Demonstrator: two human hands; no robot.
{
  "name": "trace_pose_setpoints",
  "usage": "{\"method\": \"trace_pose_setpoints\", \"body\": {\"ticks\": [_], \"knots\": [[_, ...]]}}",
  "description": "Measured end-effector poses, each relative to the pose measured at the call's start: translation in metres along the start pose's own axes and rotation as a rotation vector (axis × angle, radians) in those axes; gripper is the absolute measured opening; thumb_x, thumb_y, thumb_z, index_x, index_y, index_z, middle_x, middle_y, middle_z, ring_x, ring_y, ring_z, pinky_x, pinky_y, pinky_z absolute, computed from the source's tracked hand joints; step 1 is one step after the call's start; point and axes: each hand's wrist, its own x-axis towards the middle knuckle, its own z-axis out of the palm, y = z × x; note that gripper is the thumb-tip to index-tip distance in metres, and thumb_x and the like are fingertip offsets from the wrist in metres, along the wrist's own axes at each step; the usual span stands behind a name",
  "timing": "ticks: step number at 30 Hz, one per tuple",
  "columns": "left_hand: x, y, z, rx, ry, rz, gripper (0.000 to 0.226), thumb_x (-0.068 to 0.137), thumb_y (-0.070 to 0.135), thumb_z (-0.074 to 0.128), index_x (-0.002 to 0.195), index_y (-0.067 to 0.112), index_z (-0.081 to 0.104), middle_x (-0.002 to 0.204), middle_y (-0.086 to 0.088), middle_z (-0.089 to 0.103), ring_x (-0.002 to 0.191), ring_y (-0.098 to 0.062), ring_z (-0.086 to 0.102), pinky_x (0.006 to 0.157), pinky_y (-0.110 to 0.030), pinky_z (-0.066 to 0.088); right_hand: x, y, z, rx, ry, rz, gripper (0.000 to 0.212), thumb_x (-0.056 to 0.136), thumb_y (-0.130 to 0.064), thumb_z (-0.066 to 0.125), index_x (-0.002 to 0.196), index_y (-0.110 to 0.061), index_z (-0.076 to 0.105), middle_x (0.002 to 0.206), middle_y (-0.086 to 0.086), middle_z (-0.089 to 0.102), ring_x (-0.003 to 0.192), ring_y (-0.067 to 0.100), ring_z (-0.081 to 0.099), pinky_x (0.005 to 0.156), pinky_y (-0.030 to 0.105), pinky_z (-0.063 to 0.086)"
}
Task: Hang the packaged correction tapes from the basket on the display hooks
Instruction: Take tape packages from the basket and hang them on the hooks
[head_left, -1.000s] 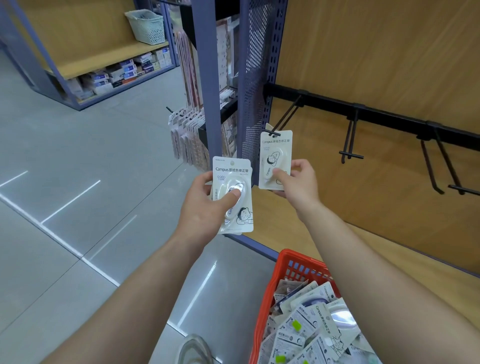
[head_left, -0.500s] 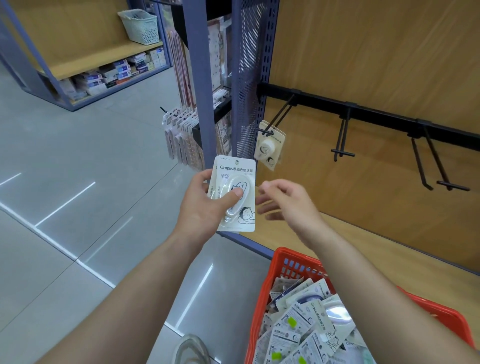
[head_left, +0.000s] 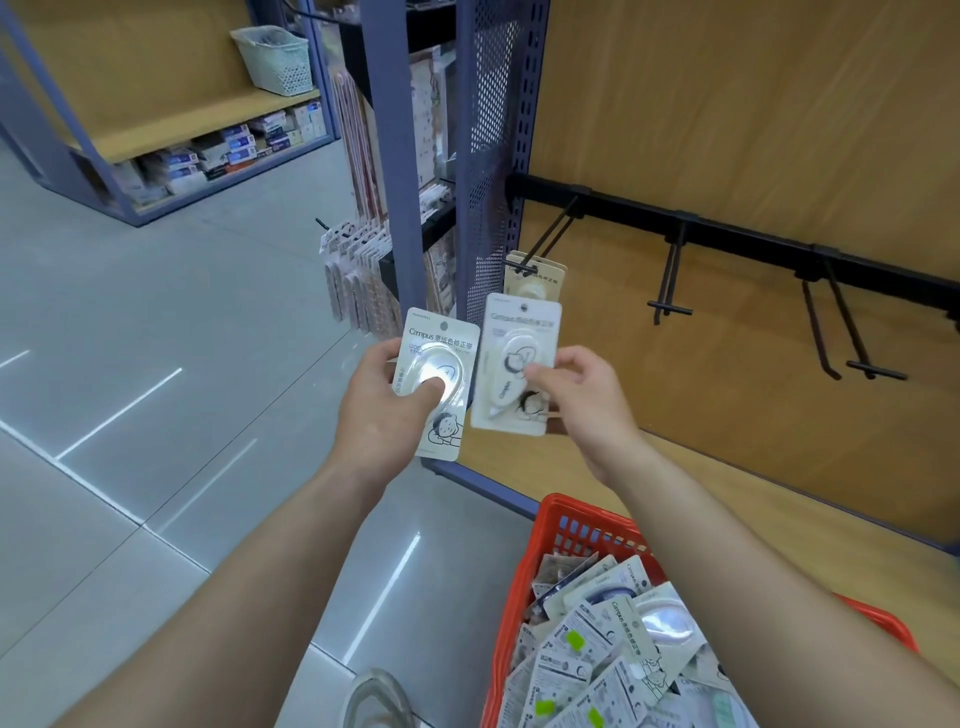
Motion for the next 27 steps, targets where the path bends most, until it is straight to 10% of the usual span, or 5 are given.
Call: {"method": "trace_pose_setpoints", "body": {"ticks": [17,27], "knots": [[0.007,-0.004,0.0,-0.008,-0.017,-0.027,0.036,0.089,0.009,0.074,0.119,0.024,0.062,0.107,0.007,0.075,0.092,-0.018,0.075,0.076,-0.041,0.063,0.062,0.007,0.016,-0.12,0.247,-0.144,0.015,0.095,-0.03,0.068,0.098,-0.023,0.055,0.088,-0.001,0.075,0.073,0.016,0.067,0.065,0.032,0.048],[0.007,-0.001,0.012,0.018,-0.049,-0.029,0.031,0.089,0.011,0.075,0.115,0.023,0.062,0.103,0.005,0.077,0.087,-0.018,0.076,0.059,-0.027,0.058,0.074,0.005,-0.002,-0.516,0.245,0.007,0.036,0.098,-0.038,0.061,0.122,-0.012,0.055,0.11,0.004,0.064,0.103,0.026,0.061,0.069,0.032,0.042]]}}
